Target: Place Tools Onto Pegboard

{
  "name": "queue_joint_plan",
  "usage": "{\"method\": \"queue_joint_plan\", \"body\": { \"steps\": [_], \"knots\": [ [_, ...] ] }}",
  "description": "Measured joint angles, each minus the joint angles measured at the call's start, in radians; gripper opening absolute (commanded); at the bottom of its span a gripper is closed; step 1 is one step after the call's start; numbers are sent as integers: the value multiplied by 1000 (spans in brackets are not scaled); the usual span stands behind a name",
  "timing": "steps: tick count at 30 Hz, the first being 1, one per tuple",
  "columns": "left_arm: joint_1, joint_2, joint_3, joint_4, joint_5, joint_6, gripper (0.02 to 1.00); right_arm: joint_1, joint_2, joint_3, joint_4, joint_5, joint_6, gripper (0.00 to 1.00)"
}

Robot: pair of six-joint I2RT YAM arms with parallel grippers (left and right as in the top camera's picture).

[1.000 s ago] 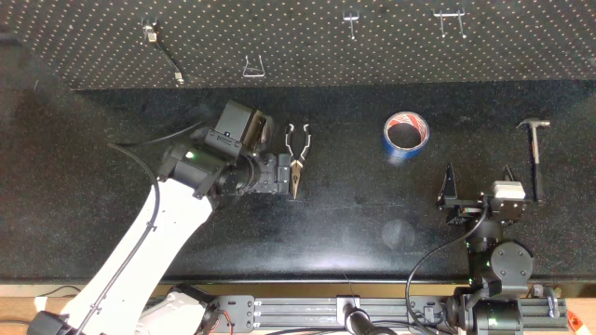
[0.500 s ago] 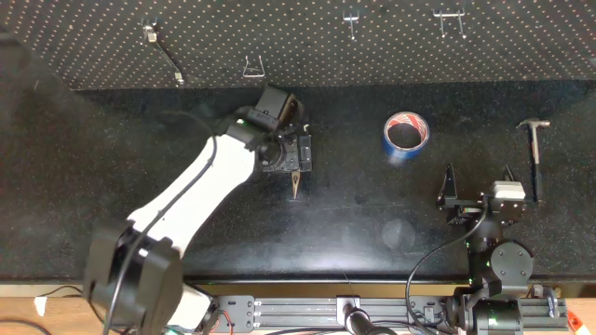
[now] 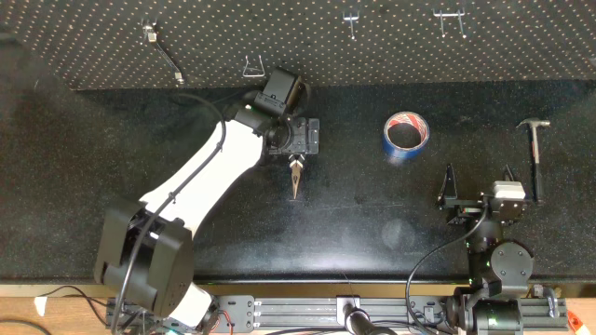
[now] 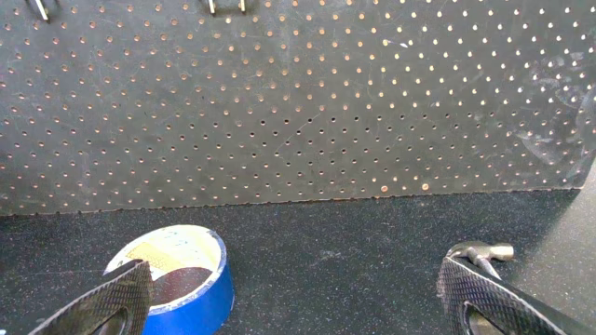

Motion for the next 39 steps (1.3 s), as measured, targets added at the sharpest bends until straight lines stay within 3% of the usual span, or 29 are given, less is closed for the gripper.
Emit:
{"method": "queue_joint_plan", "body": {
  "steps": [25,39],
  "knots": [
    [21,149,100,-7,0,62,996,0,0,0,0,0,0,1000],
    [-46,149,101,-46,-32,-62,996,0,0,0,0,0,0,1000]
  ]
}}
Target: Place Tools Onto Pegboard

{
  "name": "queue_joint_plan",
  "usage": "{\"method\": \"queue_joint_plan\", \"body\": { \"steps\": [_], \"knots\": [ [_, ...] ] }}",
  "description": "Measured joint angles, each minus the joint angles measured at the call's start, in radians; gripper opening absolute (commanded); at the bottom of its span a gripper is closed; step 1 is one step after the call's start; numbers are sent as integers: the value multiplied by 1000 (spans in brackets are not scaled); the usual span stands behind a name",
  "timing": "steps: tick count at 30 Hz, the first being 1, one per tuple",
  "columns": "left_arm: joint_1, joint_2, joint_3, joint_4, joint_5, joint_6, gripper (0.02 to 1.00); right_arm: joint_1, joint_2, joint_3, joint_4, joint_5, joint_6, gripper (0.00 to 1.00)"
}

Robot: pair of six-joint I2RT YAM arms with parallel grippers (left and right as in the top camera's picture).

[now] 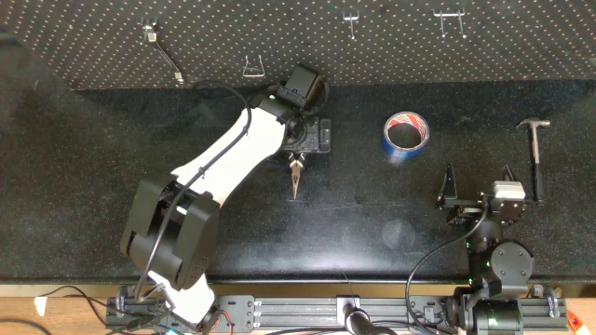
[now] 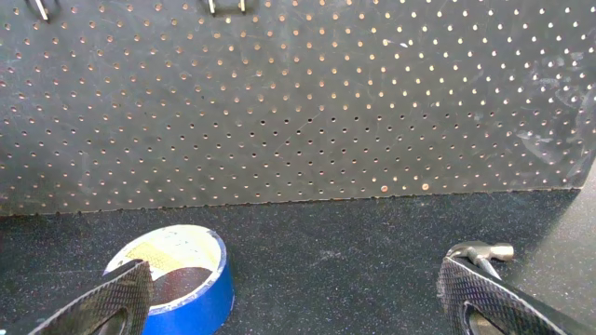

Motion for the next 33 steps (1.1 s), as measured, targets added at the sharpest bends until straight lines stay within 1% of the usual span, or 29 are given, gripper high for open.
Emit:
{"method": "queue_joint_plan", "body": {
  "steps": [6,19,33],
  "knots": [
    [1,0,0,-8,-38,-48,996,0,0,0,0,0,0,1000],
    [1,0,-10,43,-42,-58,996,0,0,0,0,0,0,1000],
    [1,55,-15,41,-42,-35,996,0,0,0,0,0,0,1000]
  ]
}}
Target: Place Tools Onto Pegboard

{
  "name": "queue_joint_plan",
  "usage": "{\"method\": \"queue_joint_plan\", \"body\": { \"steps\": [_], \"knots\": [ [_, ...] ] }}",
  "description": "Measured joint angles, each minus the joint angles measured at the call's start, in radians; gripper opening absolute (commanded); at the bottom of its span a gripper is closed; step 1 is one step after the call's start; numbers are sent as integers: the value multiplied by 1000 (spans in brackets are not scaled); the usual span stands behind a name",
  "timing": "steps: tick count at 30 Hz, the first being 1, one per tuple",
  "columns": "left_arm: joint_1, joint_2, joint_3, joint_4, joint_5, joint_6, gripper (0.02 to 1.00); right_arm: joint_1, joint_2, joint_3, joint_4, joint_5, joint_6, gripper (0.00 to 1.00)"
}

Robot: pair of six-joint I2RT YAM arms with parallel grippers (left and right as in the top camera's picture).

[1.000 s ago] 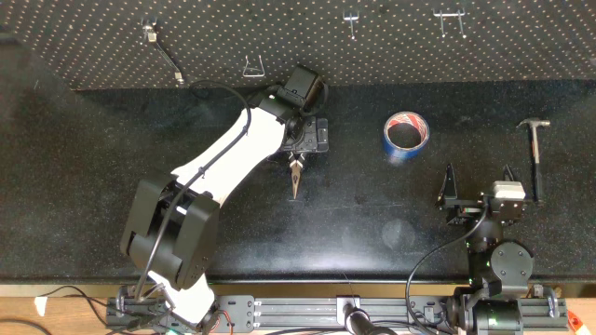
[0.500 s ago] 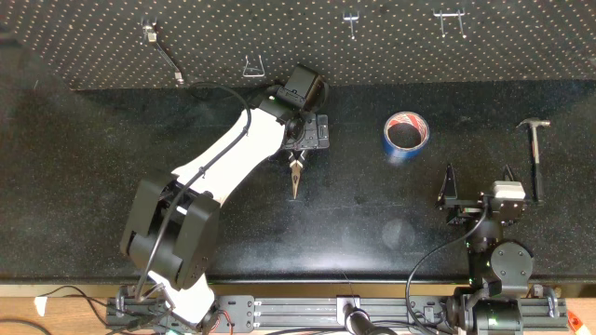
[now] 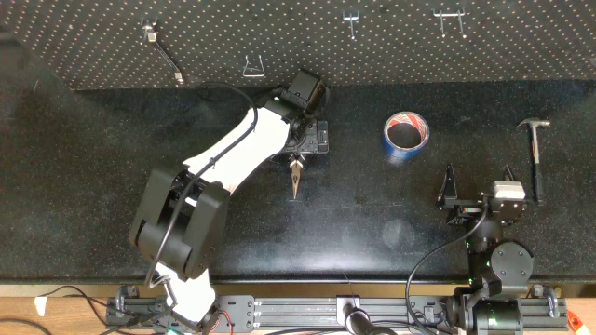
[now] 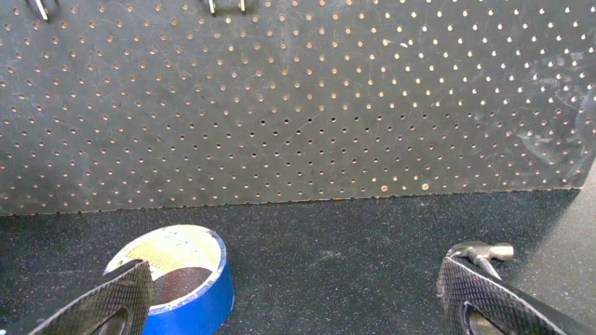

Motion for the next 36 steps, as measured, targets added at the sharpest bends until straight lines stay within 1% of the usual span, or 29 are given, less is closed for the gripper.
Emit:
{"method": "queue_joint_plan", "body": {
  "steps": [3,4,5,6,7,8,9,10,25,26,28,29,30,36],
  "knots": [
    [0,0,0,0,0,0,996,0,0,0,0,0,0,1000],
    [0,0,0,0,0,0,978,0,0,0,0,0,0,1000],
    [0,0,0,1,0,0,901,0,0,0,0,0,0,1000],
    [0,0,0,1,0,1,682,0,0,0,0,0,0,1000],
    [0,0,0,1,0,3,520,0,0,0,0,0,0,1000],
    [0,0,0,1,0,8,457,0,0,0,0,0,0,1000],
    [0,0,0,2,0,8,439,0,0,0,0,0,0,1000],
    [0,0,0,1,-1,10,400,0,0,0,0,0,0,1000],
    [0,0,0,2,-1,11,404,0,0,0,0,0,0,1000],
    [0,0,0,2,-1,11,389,0,0,0,0,0,0,1000],
    [0,0,0,2,-1,11,121,0,0,0,0,0,0,1000],
    [0,0,0,0,0,11,56,0,0,0,0,0,0,1000],
    [0,0,1,-5,0,11,27,0,0,0,0,0,0,1000],
    [0,0,39,-86,0,11,27,0,0,0,0,0,0,1000]
  ]
}}
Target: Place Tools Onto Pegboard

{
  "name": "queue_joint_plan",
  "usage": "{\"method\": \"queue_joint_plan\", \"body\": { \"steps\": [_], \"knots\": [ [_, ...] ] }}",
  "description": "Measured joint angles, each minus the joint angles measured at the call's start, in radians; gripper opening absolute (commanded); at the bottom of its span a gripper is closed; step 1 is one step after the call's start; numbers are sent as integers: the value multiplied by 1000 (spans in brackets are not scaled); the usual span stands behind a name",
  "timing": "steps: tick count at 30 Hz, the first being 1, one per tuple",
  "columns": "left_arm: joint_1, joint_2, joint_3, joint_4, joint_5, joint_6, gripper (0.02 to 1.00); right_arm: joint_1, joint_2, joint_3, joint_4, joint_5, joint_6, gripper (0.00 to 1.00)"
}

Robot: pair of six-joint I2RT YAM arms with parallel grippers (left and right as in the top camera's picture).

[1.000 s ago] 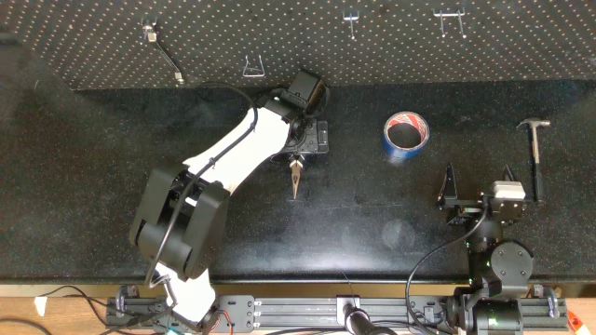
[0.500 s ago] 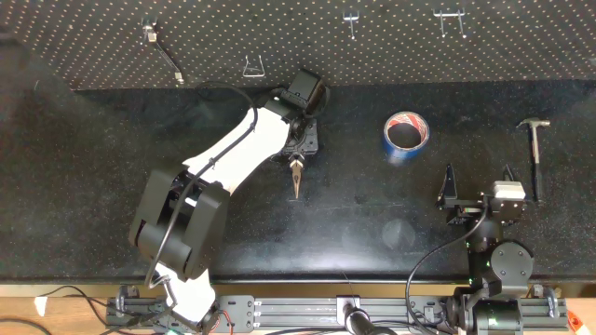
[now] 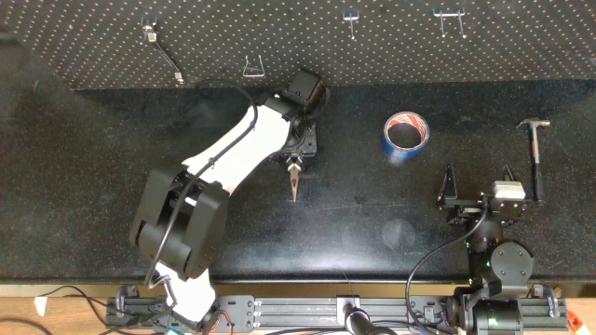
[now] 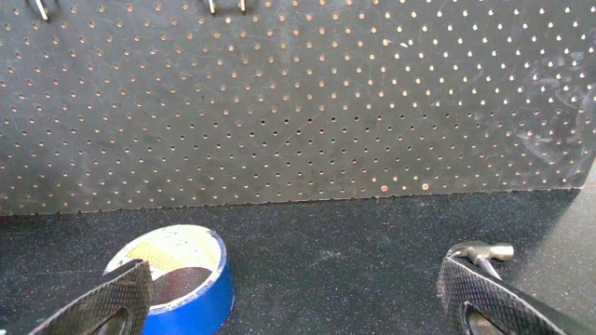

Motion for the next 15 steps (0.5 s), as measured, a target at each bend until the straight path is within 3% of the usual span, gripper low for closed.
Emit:
{"method": "queue_joint_plan", "body": {
  "steps": [5,8,12,15],
  "knots": [
    [5,0,204,-246,-16,29,29,0,0,0,0,0,0,1000],
    [15,-27,314,-293,-60,56,29,0,0,0,0,0,0,1000],
    [-5,-212,340,-397,-189,109,29,0,0,0,0,0,0,1000],
    [-47,-347,340,-504,-229,113,29,0,0,0,0,0,0,1000]
  ]
}}
